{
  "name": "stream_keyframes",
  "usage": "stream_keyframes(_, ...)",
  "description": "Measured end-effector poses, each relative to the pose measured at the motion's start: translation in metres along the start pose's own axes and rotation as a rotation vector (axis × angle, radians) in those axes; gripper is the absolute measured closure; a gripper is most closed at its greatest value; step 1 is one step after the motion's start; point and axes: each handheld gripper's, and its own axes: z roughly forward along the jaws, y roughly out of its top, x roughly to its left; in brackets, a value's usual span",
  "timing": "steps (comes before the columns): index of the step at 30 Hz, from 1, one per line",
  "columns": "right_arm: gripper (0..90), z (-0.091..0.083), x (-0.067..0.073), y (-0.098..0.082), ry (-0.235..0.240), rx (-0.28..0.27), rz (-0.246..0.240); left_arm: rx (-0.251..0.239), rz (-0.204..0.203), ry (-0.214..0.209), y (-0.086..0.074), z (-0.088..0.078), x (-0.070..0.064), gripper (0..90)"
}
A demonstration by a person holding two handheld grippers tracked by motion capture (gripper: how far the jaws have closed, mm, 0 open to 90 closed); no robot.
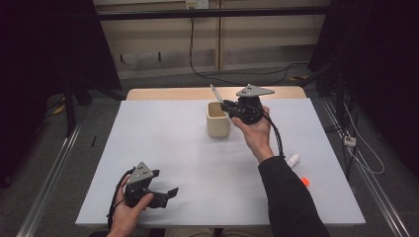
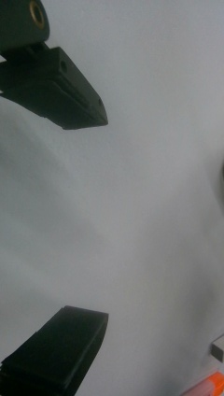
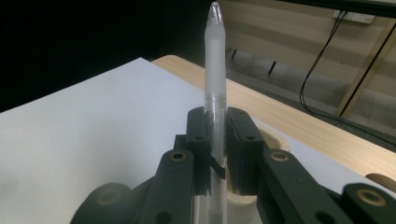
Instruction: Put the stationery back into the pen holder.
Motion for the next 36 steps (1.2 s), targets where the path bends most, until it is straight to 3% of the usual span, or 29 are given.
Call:
stream_keyframes(6,80.2,0.004,-0.002,0.008,-0.002,-0.068,0.011,-0.005,-0.001,-0.003,0.0,0.0,0.0,6.0)
stream_keyframes(18,80.2,0.029,-0.008,0.021,0.015,-0.082,0.007,-0.004,0.002,-0.006,0.0,-0.001,0.001,6.0)
stream_keyframes(36,80.2,0.052,-0.017,0.013,0.001,-0.064,0.005,-0.006,-0.002,-0.002,-0.001,-0.001,0.001,6.0)
